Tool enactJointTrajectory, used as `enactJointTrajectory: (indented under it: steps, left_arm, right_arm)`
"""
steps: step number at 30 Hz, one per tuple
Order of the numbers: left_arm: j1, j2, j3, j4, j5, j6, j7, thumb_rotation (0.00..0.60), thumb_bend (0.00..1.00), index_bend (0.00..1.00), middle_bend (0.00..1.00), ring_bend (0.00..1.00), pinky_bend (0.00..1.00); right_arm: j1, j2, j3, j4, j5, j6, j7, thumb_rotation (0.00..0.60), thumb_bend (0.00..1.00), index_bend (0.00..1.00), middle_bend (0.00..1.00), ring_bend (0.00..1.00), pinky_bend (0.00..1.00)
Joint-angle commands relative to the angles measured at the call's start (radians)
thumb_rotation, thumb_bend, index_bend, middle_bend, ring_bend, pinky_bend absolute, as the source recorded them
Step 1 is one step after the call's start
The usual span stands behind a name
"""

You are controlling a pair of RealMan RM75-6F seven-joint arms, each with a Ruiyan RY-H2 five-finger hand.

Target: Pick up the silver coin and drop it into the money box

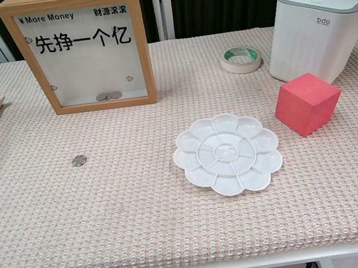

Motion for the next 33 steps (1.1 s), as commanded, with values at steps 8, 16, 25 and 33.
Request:
enactJointTrajectory:
  steps: [8,16,25,33]
  left_arm:
    - [0.001,0.007,0.011,-0.028,0.032,0.01,0.029,0.6,0.02,0.04,0.0,0.0,0.02]
    - [0.002,0.019,0.019,-0.062,0.058,0.018,0.057,0.6,0.02,0.04,0.0,0.0,0.02]
    - [-0.06,-0.031,0.033,-0.075,0.136,-0.056,0.122,0.6,0.02,0.1,0.04,0.0,0.1]
    - [-0.179,-0.141,0.011,-0.022,0.162,-0.2,0.133,0.6,0.03,0.14,0.09,0.0,0.11]
  right_arm:
    - [-0.009,0.004,-0.005,0.01,-0.009,0.015,0.022,0.6,0.25,0.0,0.0,0.0,0.0]
    - [-0.014,0.006,-0.002,0.019,-0.008,0.025,0.041,0.6,0.25,0.0,0.0,0.0,0.0]
    - [-0.006,0.009,0.005,0.028,0.005,0.009,0.048,0.6,0.25,0.0,0.0,0.0,0.0]
    - [-0.012,0.012,0.005,0.035,0.006,0.017,0.065,0.6,0.25,0.0,0.0,0.0,0.0]
